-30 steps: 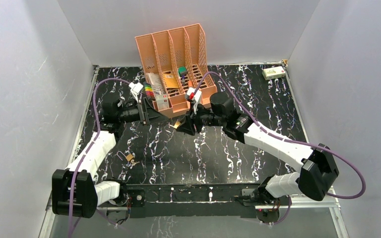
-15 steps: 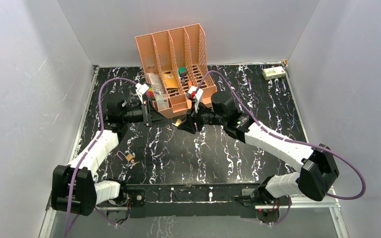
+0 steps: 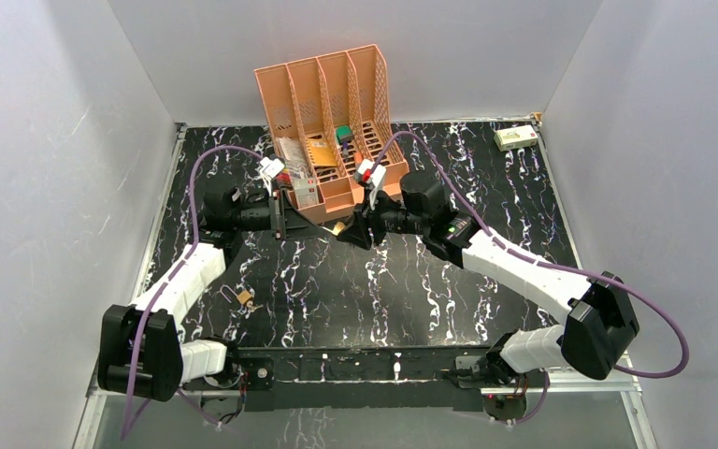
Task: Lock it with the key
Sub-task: Lock the lock.
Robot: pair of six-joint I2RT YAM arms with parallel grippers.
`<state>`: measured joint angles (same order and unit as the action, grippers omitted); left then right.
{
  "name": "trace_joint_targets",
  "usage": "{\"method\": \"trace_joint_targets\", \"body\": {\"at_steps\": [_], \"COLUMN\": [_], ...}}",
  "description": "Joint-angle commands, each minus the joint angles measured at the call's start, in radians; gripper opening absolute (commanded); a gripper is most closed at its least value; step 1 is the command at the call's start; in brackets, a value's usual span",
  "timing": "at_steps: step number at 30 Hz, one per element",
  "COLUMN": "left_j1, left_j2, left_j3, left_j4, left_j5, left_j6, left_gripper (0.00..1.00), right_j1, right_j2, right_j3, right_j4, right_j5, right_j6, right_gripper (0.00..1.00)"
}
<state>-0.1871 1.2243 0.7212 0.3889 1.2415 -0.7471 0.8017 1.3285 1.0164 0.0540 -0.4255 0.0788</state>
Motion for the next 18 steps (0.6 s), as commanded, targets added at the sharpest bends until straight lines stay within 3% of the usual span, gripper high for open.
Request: {"method": "trace_joint_targets", "body": {"at_steps": [1, 3, 5, 6, 14, 18], "left_j1": [-0.013, -0.021, -0.028, -0.03, -0.034, -0.034], "left_j2": [0.001, 0.001, 0.005, 0.007, -0.005, -0.02], "left_j3": [0.017, 0.017, 0.018, 0.019, 0.021, 0.024], "left_j4": [0.0, -0.006, -0.017, -0.027, 0.015, 0.099], "left_j5": [0.044, 0.04, 0.037, 0.035, 0.044, 0.053], "left_j6": [0.012, 0.021, 0.032, 0.041, 0.043, 0.003], "left_gripper": [0.46, 0.39, 0.08, 0.0, 0.0, 0.0], "right_j1": [-0.008, -0.01, -0.012, -0.013, -0.019, -0.021], "right_j2": [-0.04, -0.042, -0.043, -0.044, -0.058, -0.068], "right_j3": [0.009, 0.01, 0.014, 0.015, 0.029, 0.051], "right_j4": [0.063, 0.057, 0.05, 0.047, 0.032, 0.006], "right_j5": [-0.005, -0.008, -0.01, -0.01, -0.022, -0.033], "right_j6": [-0.001, -0.002, -0.003, -0.005, -0.014, -0.031], "right_gripper": [0.25, 0.25, 0.25, 0.25, 0.28, 0.43]}}
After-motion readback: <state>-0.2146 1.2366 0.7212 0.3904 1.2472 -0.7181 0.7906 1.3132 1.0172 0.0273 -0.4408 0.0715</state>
